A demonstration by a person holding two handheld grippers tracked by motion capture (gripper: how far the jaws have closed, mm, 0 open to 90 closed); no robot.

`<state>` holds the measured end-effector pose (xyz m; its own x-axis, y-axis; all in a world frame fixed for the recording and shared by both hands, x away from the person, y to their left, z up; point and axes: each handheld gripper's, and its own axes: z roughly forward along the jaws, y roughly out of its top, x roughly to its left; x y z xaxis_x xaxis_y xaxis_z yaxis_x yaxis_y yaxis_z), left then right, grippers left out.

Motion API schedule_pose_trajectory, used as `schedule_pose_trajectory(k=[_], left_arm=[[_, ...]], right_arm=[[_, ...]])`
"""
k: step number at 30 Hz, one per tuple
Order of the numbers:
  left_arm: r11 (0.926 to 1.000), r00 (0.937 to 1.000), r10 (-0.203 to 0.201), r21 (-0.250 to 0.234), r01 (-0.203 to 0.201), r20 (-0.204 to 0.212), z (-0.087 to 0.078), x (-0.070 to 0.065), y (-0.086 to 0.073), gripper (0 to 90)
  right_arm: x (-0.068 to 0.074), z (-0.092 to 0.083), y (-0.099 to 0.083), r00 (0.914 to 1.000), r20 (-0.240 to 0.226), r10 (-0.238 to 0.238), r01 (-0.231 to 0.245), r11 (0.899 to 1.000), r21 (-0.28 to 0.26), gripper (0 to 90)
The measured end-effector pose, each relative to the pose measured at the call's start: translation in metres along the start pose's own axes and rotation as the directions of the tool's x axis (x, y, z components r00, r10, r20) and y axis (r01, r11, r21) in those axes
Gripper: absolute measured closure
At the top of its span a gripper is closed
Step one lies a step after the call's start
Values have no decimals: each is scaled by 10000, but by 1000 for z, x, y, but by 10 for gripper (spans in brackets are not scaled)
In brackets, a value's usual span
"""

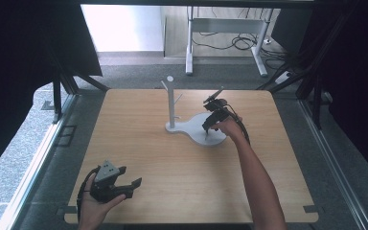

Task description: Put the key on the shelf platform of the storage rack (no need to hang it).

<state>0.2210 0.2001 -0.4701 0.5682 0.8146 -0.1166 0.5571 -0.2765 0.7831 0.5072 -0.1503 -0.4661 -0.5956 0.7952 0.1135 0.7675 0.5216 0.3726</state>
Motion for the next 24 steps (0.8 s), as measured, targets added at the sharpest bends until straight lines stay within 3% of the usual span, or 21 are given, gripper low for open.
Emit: schedule_pose_trajectory(k=[14,24], left_arm=[[9999,10000,22,98,-22,51,1,0,0,273],[9999,10000,63,81,-64,35,0,0,0,273]], right_arm=[[-4,13,-2,9999,64,156,-157,9998,144,659],[0,11,-1,9998,186,-14,14,10000,-24,607]])
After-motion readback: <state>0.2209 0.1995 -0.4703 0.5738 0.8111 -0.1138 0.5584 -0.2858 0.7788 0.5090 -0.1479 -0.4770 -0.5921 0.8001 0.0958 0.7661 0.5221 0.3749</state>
